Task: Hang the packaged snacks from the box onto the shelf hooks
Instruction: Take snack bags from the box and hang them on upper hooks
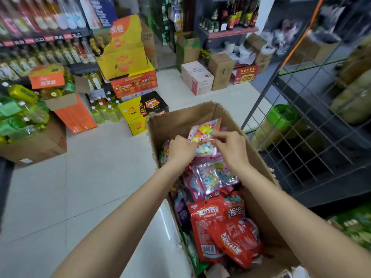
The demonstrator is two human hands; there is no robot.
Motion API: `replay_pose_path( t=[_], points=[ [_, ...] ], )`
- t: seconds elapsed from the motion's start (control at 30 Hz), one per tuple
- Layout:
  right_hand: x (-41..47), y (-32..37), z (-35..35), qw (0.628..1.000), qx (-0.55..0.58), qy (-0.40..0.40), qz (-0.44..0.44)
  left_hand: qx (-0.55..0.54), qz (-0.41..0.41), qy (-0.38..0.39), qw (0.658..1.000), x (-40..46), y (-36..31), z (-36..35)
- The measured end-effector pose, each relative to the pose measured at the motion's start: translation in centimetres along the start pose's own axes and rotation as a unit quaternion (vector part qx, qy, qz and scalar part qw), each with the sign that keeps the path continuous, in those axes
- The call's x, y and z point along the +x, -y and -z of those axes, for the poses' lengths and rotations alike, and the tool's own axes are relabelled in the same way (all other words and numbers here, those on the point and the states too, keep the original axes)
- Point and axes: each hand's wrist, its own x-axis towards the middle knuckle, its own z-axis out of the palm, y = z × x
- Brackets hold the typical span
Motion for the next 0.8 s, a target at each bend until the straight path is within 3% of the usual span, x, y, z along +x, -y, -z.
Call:
replay_pose_path(
  t=[0.07,0.13,0.2,0.3,0.43,0.5,0.63,0.8],
  points=[
    [-2.1,1.6,1.8,0.998,0.019,-0.064,0.008,-0.114,0.085,0.062,0.988,-2.0,-0.7,1.1],
    [-4.3,3.3,3.5,0.992,0.039,-0.121,0.009,-0.241,0.177,0.164,0.940,-4.2,-2.0,2.3],
    [-6.7,5.1,5.0,0.984,0.064,-0.165,0.005,-0.337,0.184,0.215,0.898,-6.2,-3.5,2.8],
    [-10.0,7.4,7.3,0.975,0.086,-0.207,0.013,-0.477,0.106,0.170,0.856,-8.7,-6.4,3.0],
    [-13.0,9.1,12.5,0.980,0.102,-0.173,-0.009,-0.505,-0.011,0.121,0.855,-11.7,-10.0,3.6],
    [-14.3,9.5,16.0,0.983,0.085,-0.165,-0.003,-0.487,-0.073,0.125,0.861,-13.7,-11.8,3.9],
    [-17.5,10.6,22.6,0.962,-0.013,-0.265,0.072,-0.412,-0.236,0.158,0.866,-18.5,-16.4,4.3],
    [-22.0,10.9,30.7,0.944,0.035,-0.301,0.128,-0.304,-0.453,0.194,0.815,-26.7,-22.7,3.7]
  ],
)
